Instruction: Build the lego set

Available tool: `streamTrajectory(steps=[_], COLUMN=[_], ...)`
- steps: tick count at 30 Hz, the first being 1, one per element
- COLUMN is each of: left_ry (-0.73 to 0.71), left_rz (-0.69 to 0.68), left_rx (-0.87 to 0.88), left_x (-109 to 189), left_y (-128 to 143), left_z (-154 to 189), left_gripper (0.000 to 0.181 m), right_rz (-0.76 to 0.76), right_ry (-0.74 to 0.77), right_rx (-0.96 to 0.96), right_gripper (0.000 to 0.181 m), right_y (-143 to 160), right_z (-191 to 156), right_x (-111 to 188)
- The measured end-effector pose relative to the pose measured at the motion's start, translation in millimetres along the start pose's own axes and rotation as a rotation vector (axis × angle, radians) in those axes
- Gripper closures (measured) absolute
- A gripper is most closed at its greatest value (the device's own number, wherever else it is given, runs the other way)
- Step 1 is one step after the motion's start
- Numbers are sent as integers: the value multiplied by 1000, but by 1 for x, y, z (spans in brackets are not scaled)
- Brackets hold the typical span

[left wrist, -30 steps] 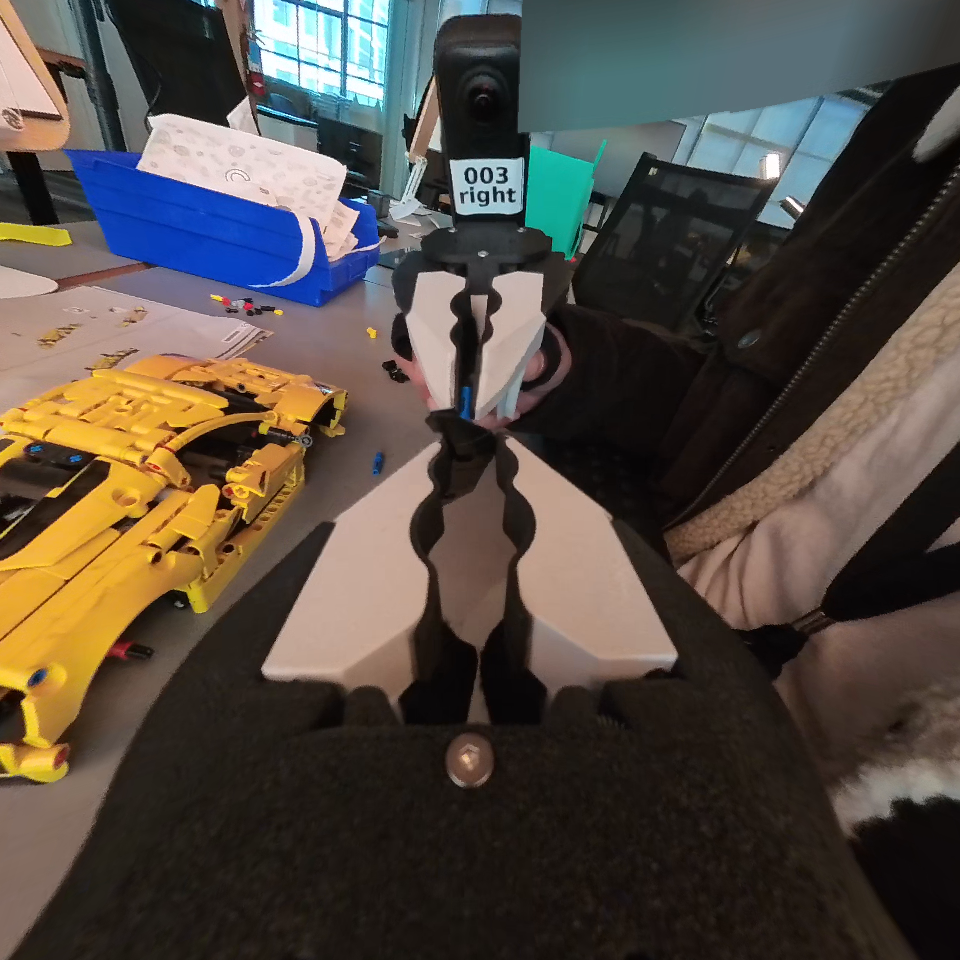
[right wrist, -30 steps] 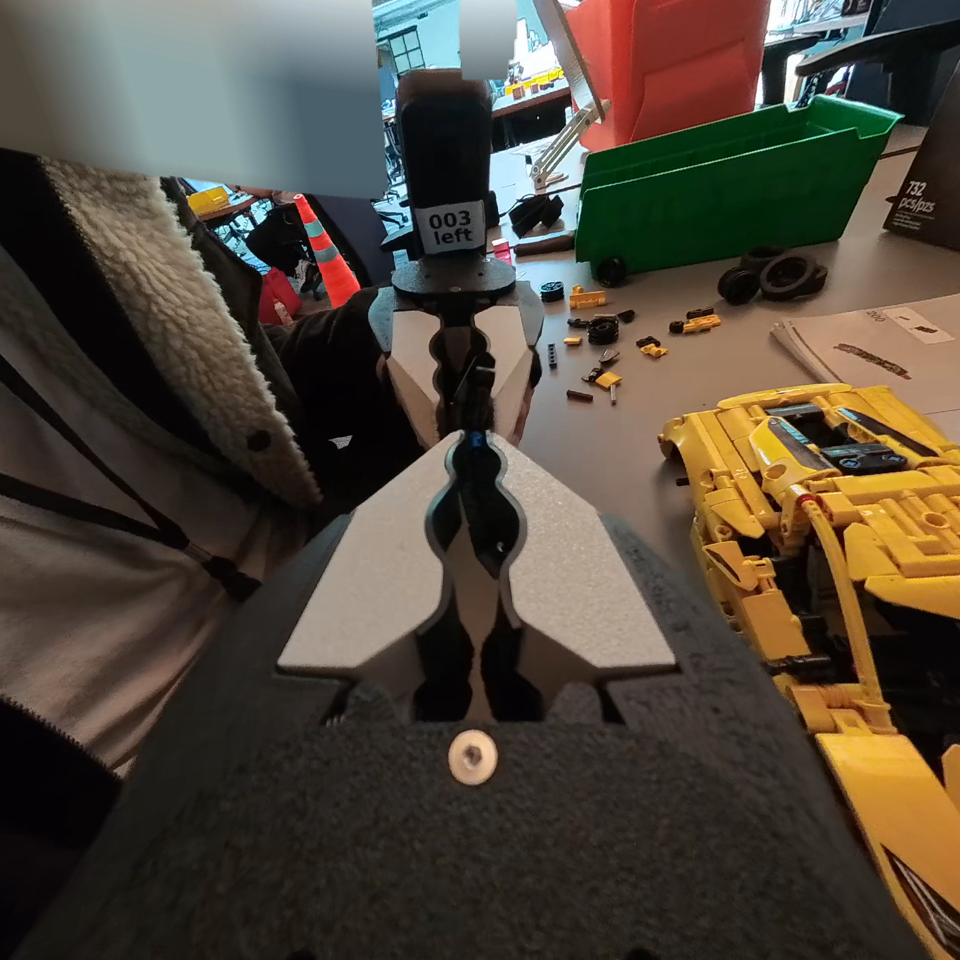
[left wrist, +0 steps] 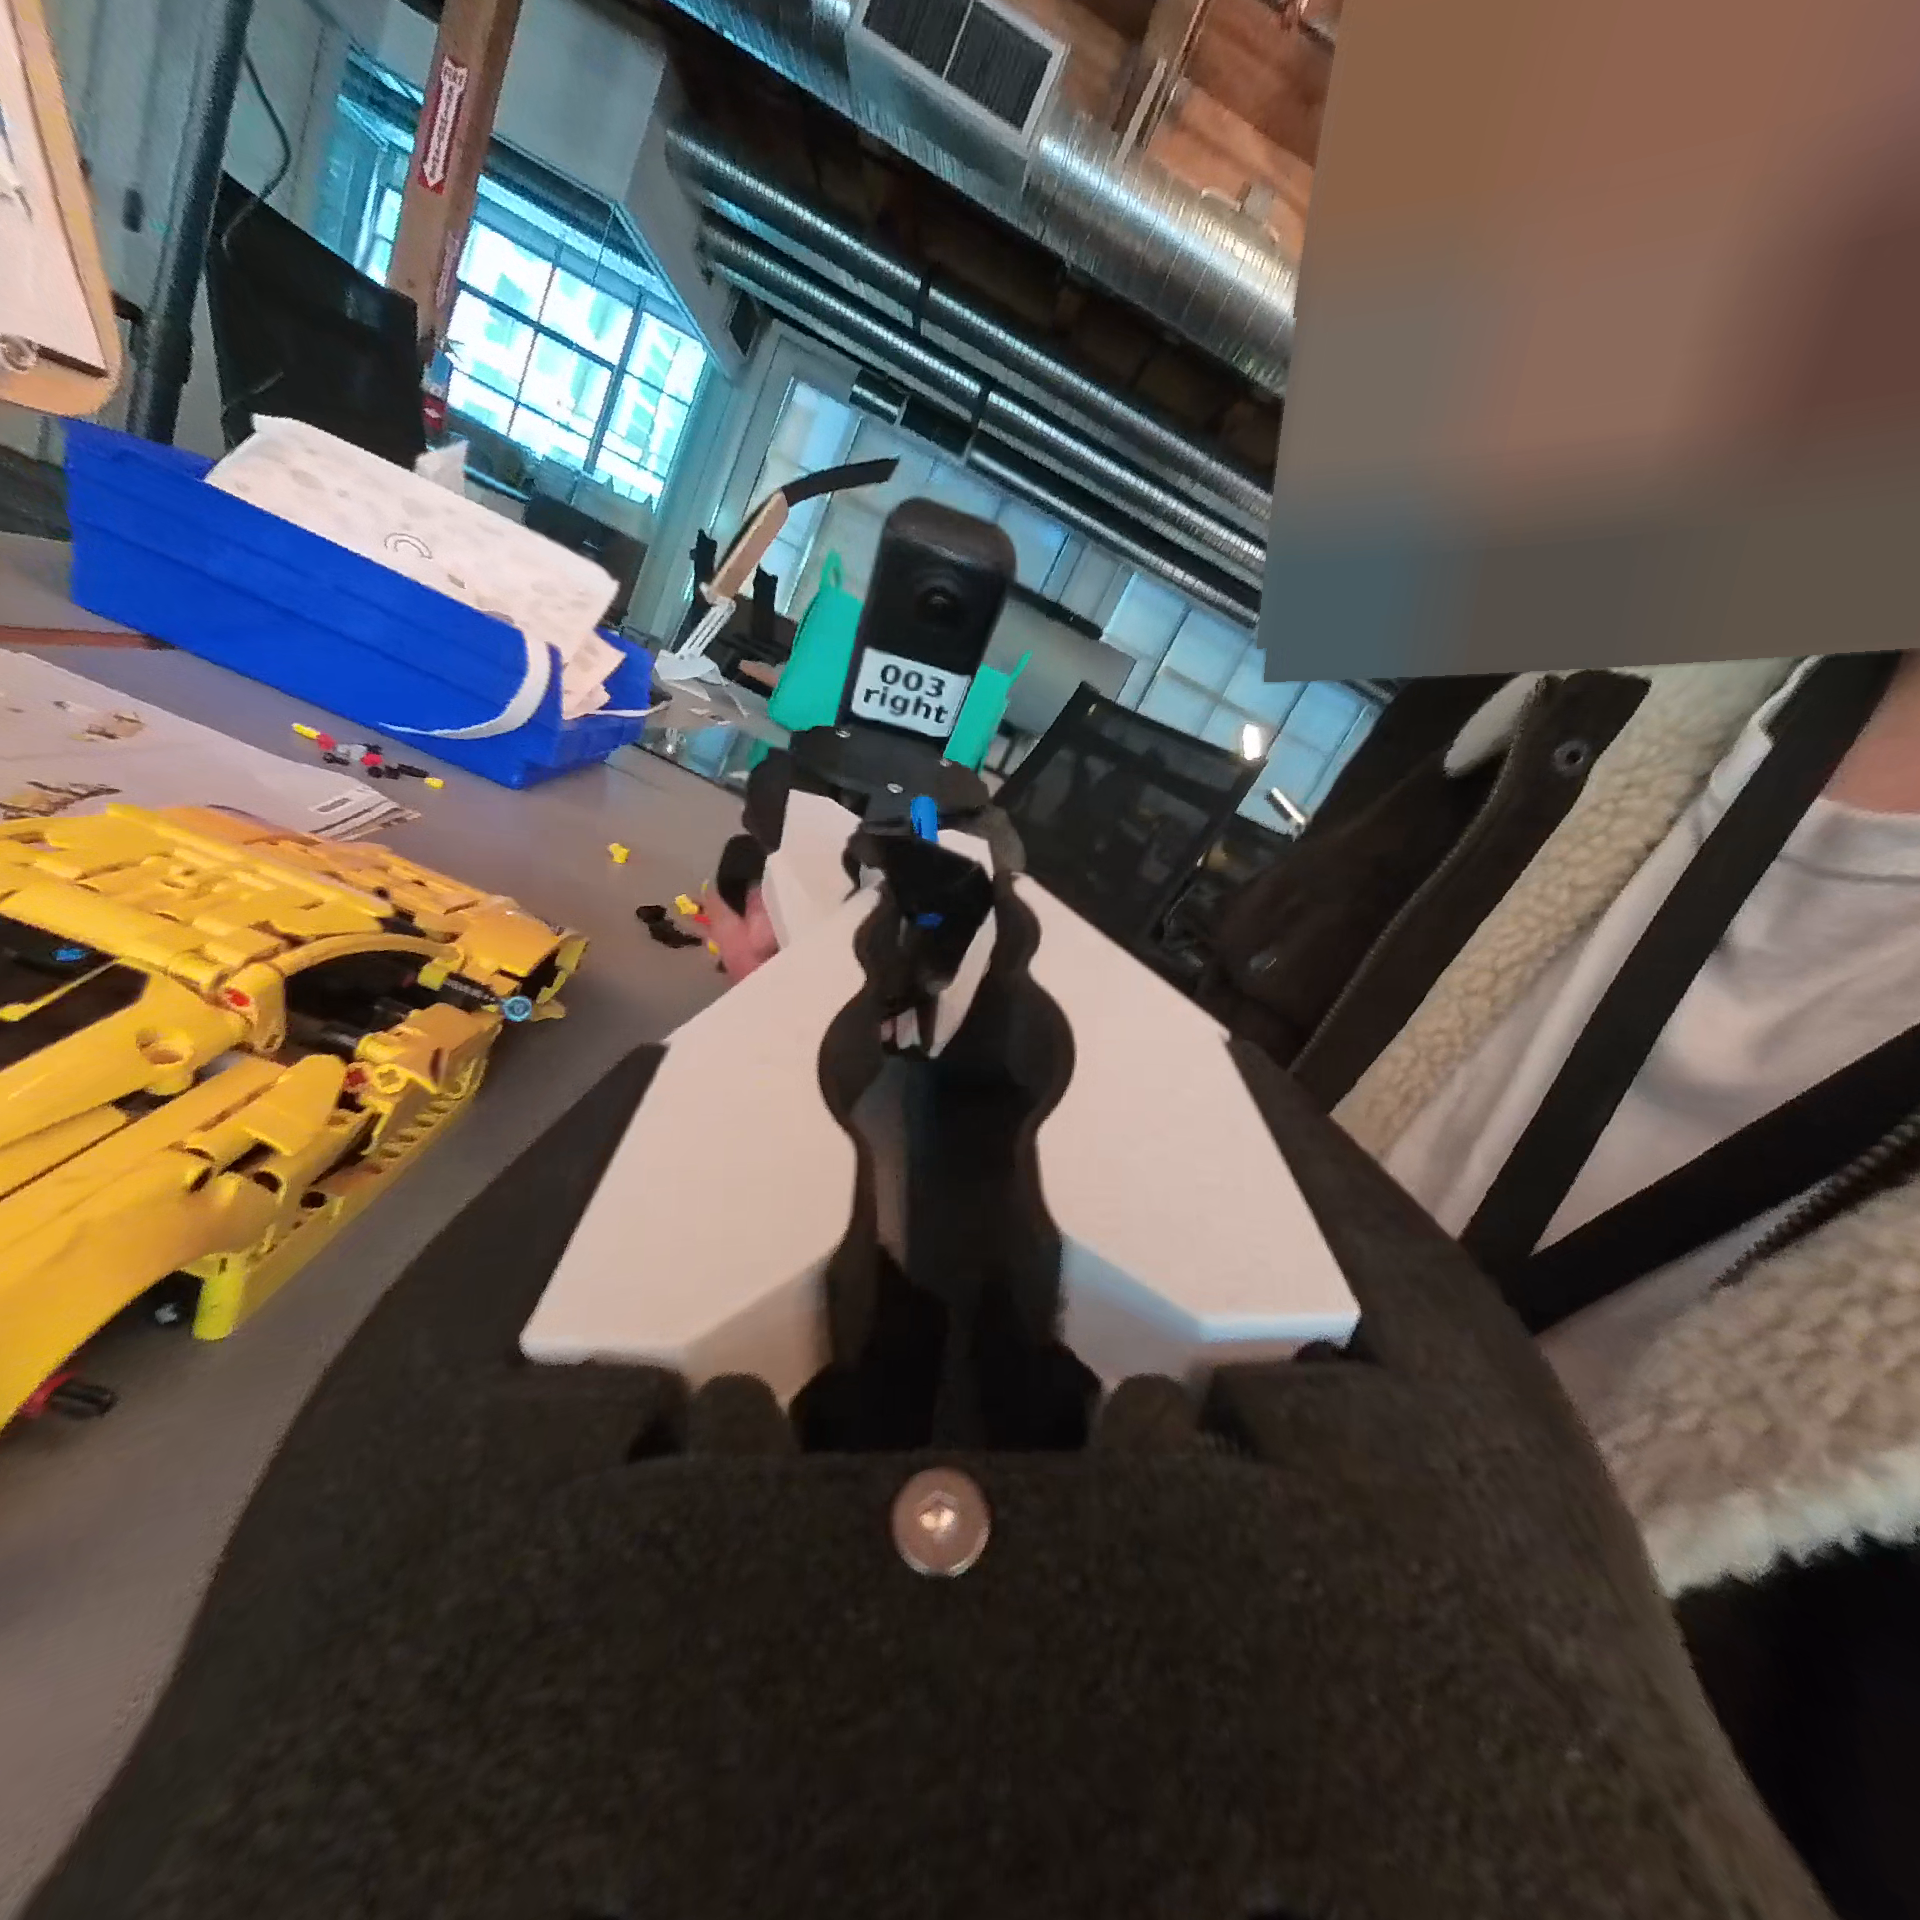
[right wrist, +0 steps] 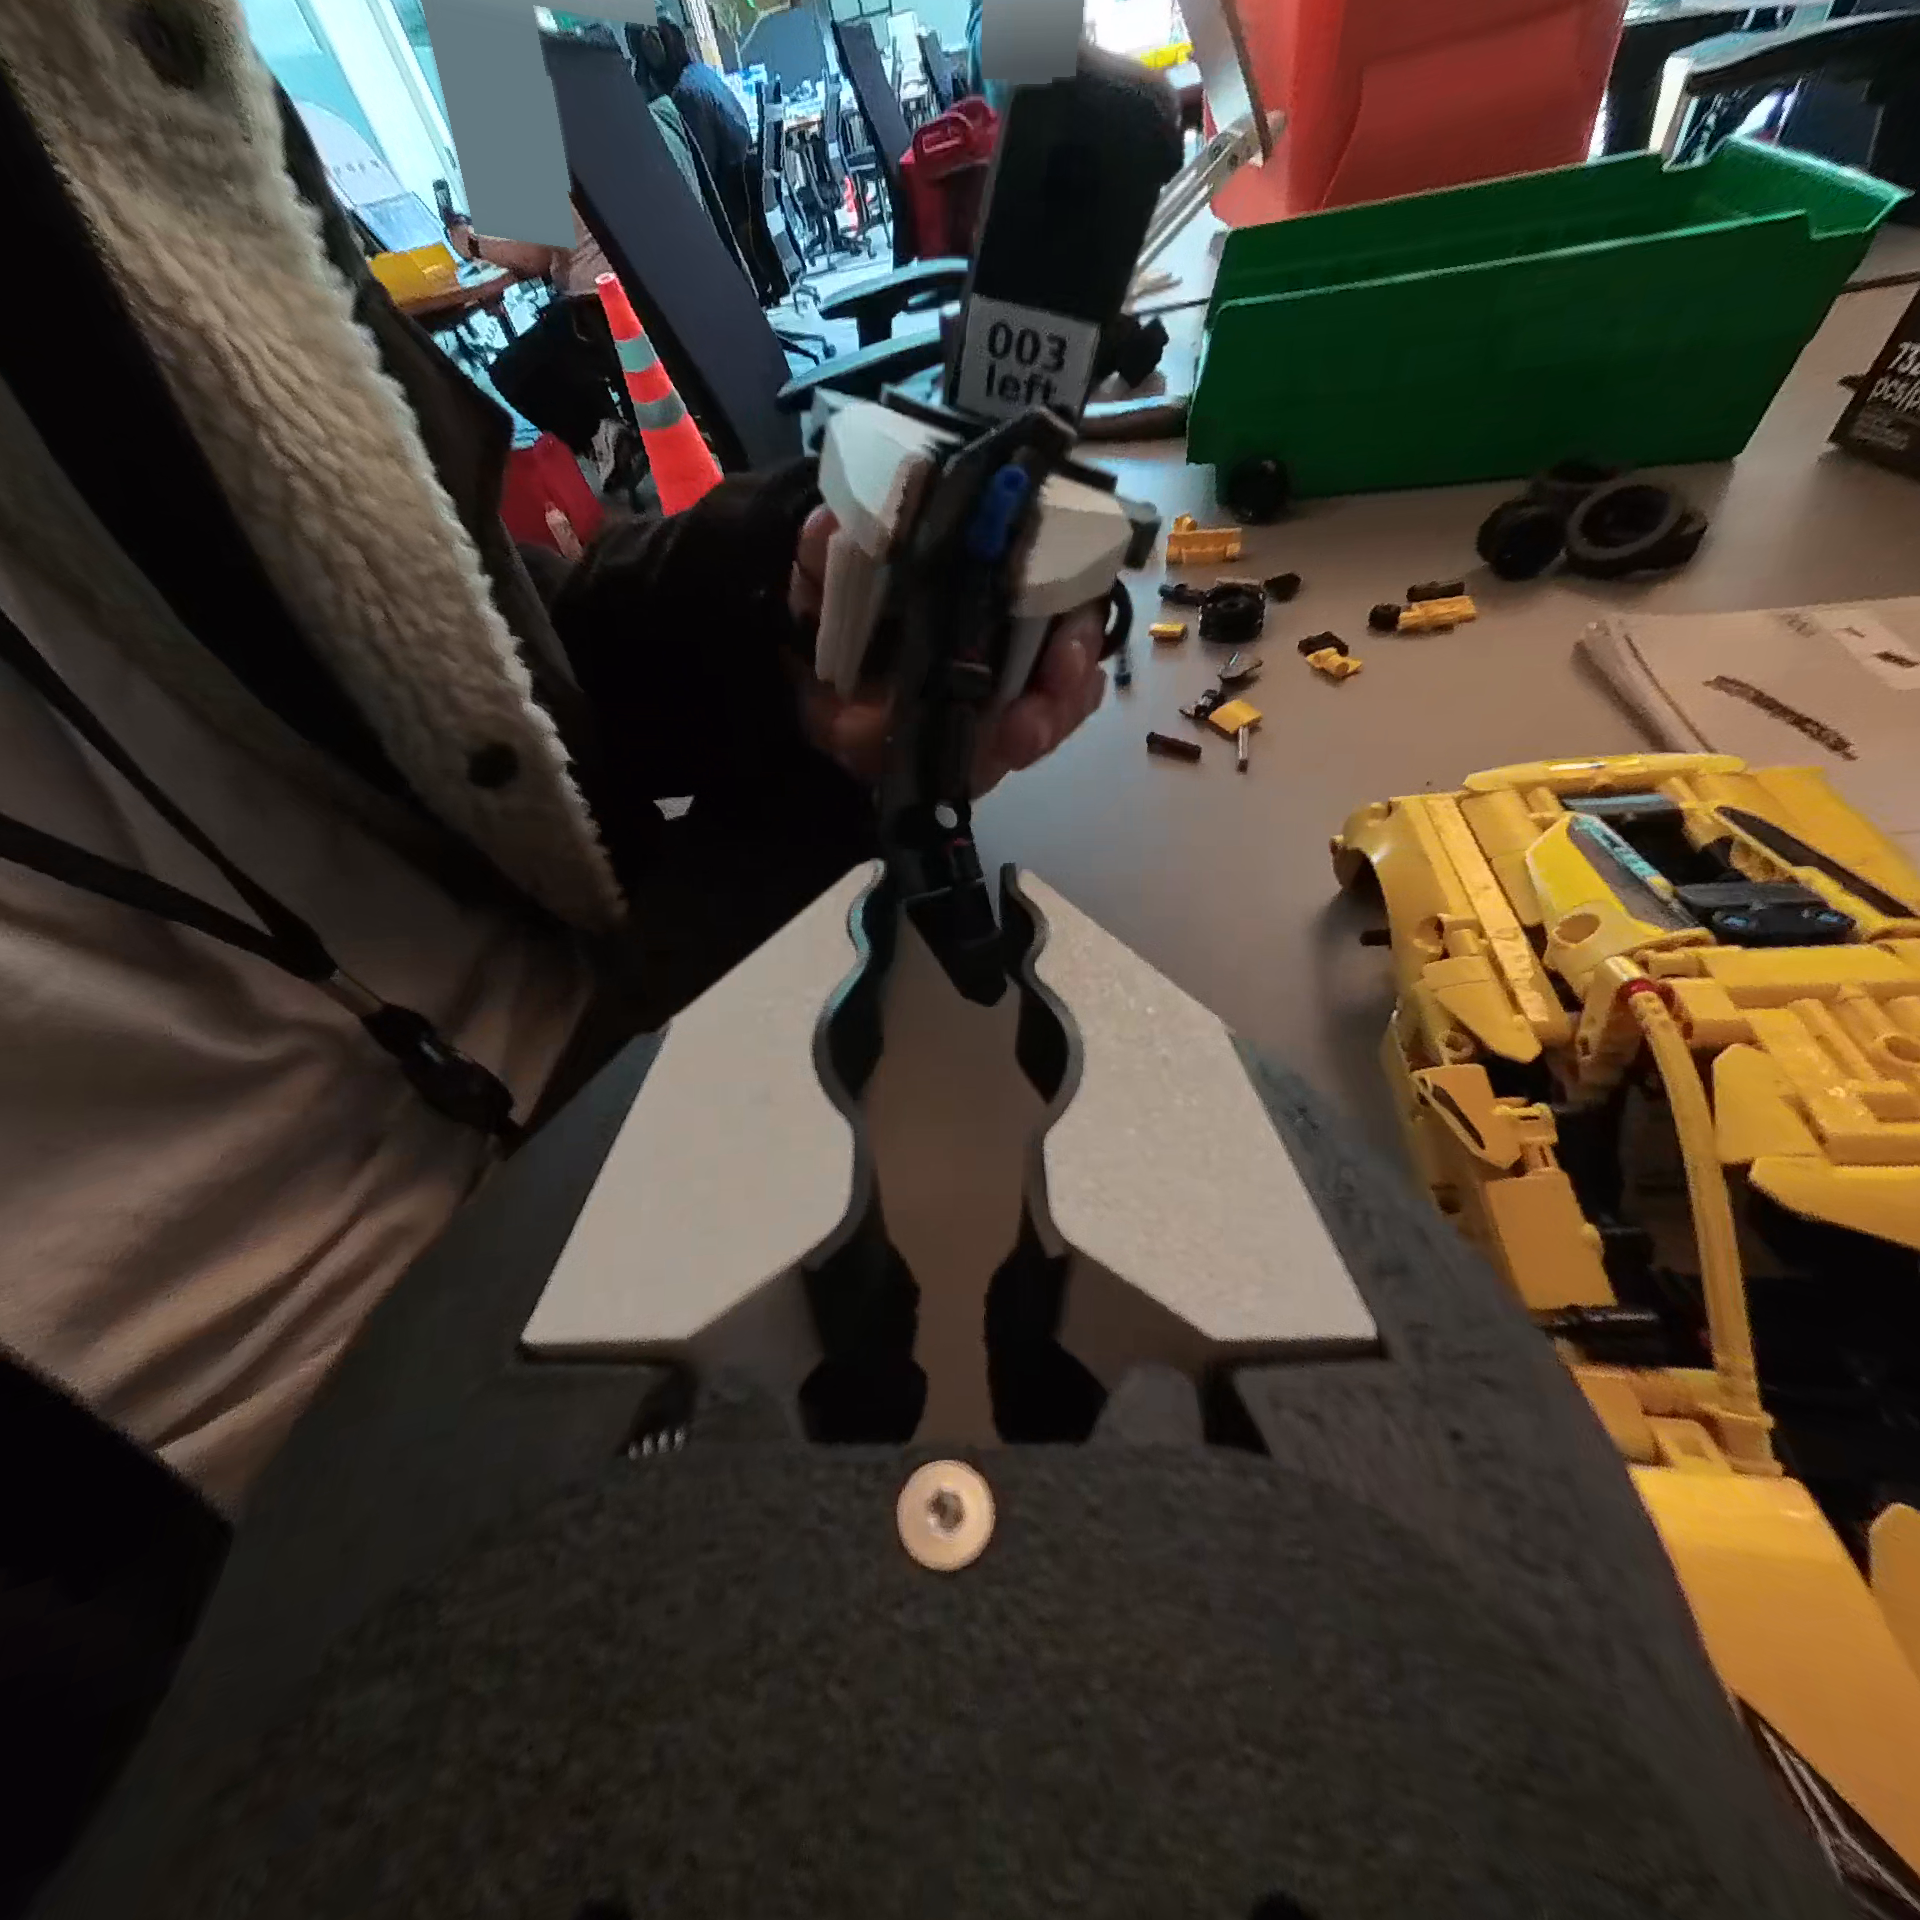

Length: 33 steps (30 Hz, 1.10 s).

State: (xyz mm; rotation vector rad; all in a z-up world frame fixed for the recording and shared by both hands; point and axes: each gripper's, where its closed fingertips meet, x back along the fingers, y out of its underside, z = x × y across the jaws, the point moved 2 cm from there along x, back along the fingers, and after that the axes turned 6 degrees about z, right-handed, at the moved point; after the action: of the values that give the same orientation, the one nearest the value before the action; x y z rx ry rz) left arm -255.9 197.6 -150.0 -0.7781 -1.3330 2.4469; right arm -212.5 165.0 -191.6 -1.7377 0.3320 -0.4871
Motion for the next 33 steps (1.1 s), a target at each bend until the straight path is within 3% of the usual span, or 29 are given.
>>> streamTrajectory(steps=[2,4,13,15,33], left_ry=[-48,-56,-84,-93,-135], left_rz=[-38,-104,-111,-112,-146], left_rx=[-38,-83,-20,-20,-109], left_x=[-4,-10,-11,-10,-10], left_y=[7,18,20,20,23], left_z=[-5,-4,-13,-14,-15], left_gripper=[146,142,154,162,162], right_rz=[41,56,9,4,71], right_ry=[0,11,168,166,102], right_rx=[-11,-3,142,138,-41], right_gripper=[165,166,166,165,164], right_y=[-9,-12,-10,-8,-10], right_z=[-2,-2,8,7,9], right_x=[-2,-5,-15,-17,-12])
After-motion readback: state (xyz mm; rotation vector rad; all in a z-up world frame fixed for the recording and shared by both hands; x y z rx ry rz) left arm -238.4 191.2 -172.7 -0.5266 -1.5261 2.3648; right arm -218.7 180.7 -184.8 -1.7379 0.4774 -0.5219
